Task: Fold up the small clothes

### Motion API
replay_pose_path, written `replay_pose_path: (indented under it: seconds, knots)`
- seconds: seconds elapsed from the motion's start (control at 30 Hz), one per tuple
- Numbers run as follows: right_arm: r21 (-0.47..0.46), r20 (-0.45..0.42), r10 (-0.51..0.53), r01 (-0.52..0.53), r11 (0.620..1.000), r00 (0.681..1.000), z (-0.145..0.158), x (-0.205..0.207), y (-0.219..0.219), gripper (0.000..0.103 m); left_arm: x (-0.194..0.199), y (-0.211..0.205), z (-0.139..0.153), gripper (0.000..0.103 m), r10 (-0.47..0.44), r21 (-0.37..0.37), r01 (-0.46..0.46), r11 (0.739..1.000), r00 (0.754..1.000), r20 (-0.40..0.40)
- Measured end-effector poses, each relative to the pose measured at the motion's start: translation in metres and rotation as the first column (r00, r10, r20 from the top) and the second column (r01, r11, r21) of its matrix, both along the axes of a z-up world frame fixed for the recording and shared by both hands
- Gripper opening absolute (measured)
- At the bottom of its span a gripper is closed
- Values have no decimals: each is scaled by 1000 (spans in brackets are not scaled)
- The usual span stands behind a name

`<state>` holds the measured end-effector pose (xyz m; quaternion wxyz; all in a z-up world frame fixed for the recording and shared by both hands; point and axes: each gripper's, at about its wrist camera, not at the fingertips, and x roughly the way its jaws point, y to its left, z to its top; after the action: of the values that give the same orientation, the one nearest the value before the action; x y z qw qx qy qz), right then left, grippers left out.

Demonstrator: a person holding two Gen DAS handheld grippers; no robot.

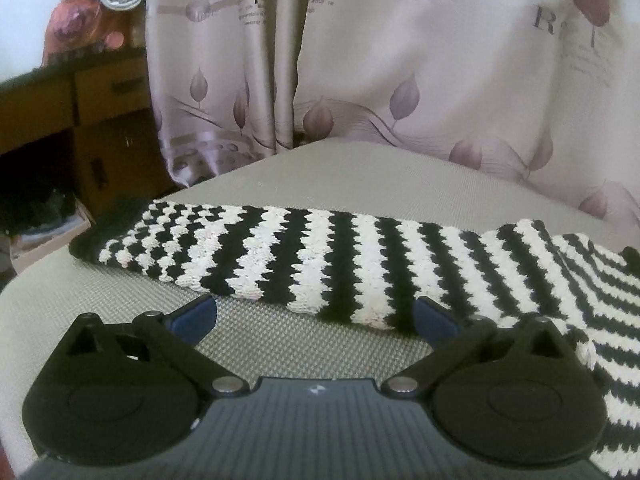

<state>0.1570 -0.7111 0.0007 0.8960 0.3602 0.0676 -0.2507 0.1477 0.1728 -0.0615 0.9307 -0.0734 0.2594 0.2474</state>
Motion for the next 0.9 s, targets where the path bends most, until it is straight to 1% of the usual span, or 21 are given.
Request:
replay_pose_path:
  seconds: [0.03,0.1,0.13,0.2,0.23,0.27,0.3,0.33,0.4,0.43,0.5,0.53,0.57,0.6,0.63,0.67,0.73,0.77,0.83,0.87,0.9]
  knots:
    - [34,-30,-12,13,999,999,4,1,-14,9,0,-1,0,103,-2,6,2,1000,1000,-3]
    - [-35,-157,-37,32,999,987,4,3,-22,9,0,-2,-1,103,-5,14,5,1000,1000,-8]
    - [-36,-198,-24,17,999,980,-1,2,-25,10,0,-3,-1,103,-5,18,5,1000,1000,-9]
    - [44,-242,93,-85,995,966,-20,-1,-32,20,1,-2,0,103,-10,19,10,1000,1000,-11]
    - [89,-264,139,-119,989,955,-33,-3,-33,37,2,-2,0,103,-10,20,11,1000,1000,-17]
    - [135,-288,153,-118,984,945,-48,-5,-33,57,2,-3,-1,103,-8,22,9,1000,1000,-23]
    - [183,-294,161,-109,977,942,-61,-8,-33,64,3,-4,-1,103,-6,24,6,1000,1000,-29]
    - [243,-269,180,-115,963,946,-75,-10,-35,67,2,-4,-1,103,-7,26,8,1000,999,-33]
    - [353,-164,201,-132,926,966,-95,-11,-38,67,4,-6,-1,103,-7,29,8,1000,999,-38]
    - [404,-114,216,-153,902,970,-102,-9,-39,67,3,-6,-1,103,-5,32,6,999,999,-41]
    - [482,-57,251,-194,854,966,-112,4,-40,67,3,-6,-1,103,-1,41,3,999,999,-49]
    - [510,-37,257,-203,836,966,-115,9,-40,67,4,-7,-1,103,3,49,0,999,999,-53]
    - [522,-16,245,-201,829,969,-117,13,-38,67,4,-8,-1,103,5,57,-2,998,998,-58]
    - [513,-6,223,-188,838,975,-118,18,-38,66,5,-10,-1,103,8,67,-4,998,998,-66]
    - [505,20,206,-188,842,978,-119,20,-37,62,7,-12,-2,103,12,78,-6,997,997,-74]
    - [507,42,187,-182,842,982,-121,25,-37,48,7,-12,-2,103,14,88,-6,996,996,-84]
    - [498,18,134,-125,858,991,-123,37,-37,22,8,-14,-3,103,16,111,-4,994,994,-105]
    - [490,49,104,-115,864,993,-125,35,-36,7,9,-16,-4,103,17,123,-3,992,993,-113]
    - [435,80,52,-82,897,995,-114,29,-31,7,11,-20,-4,103,19,145,0,989,991,-129]
    - [395,118,35,-80,915,992,-109,21,-27,7,12,-21,-5,103,18,154,3,988,991,-135]
    - [372,180,11,-79,925,984,-104,8,-21,7,12,-22,-5,103,16,159,6,987,990,-139]
